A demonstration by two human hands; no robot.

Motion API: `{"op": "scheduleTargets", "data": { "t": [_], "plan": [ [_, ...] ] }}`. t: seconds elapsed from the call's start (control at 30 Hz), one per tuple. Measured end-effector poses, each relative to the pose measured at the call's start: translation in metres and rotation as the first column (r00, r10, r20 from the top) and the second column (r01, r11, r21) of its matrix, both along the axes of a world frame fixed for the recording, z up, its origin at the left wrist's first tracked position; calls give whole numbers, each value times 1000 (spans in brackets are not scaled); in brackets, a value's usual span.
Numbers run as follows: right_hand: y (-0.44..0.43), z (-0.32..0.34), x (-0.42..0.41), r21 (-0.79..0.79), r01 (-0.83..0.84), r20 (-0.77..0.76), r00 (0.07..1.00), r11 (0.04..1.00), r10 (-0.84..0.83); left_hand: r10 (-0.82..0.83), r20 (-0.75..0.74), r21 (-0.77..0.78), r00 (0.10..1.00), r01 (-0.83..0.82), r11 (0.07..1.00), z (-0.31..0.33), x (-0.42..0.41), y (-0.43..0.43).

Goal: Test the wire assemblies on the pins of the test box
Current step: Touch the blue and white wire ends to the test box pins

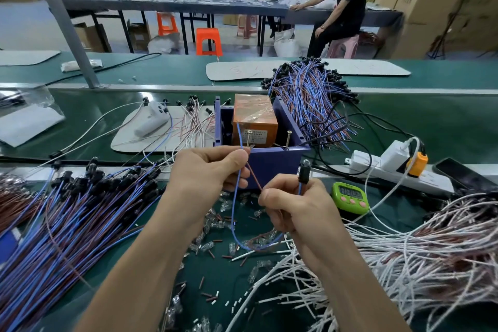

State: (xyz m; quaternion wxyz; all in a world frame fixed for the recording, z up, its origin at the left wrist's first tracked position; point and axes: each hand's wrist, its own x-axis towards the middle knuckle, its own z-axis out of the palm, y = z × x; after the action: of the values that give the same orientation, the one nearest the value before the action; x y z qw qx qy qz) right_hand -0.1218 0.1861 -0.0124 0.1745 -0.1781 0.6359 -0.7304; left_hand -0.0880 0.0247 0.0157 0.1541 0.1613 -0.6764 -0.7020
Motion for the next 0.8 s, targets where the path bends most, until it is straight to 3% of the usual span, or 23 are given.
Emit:
{"op": "scheduleTargets", "data": {
  "t": [0.17,0.37,0.53,0.8],
  "plan": [
    [2,0,-1,2,3,6,1000,1000,-3,-37,54,10,998,37,999,-2,-1,-5],
    [5,-1,-4,-14,73,88,994,997,-72,227,60,-77,972,-222,972,-19,-11,-3],
    [5,-4,-10,-88,246,273,938,965,-214,193,146,-257,970,-151,954,-28,-12,8],
    [4,-5,-10,-109,270,305,925,957,-227,231,115,-301,966,-188,935,-28,-10,8]
  ]
}}
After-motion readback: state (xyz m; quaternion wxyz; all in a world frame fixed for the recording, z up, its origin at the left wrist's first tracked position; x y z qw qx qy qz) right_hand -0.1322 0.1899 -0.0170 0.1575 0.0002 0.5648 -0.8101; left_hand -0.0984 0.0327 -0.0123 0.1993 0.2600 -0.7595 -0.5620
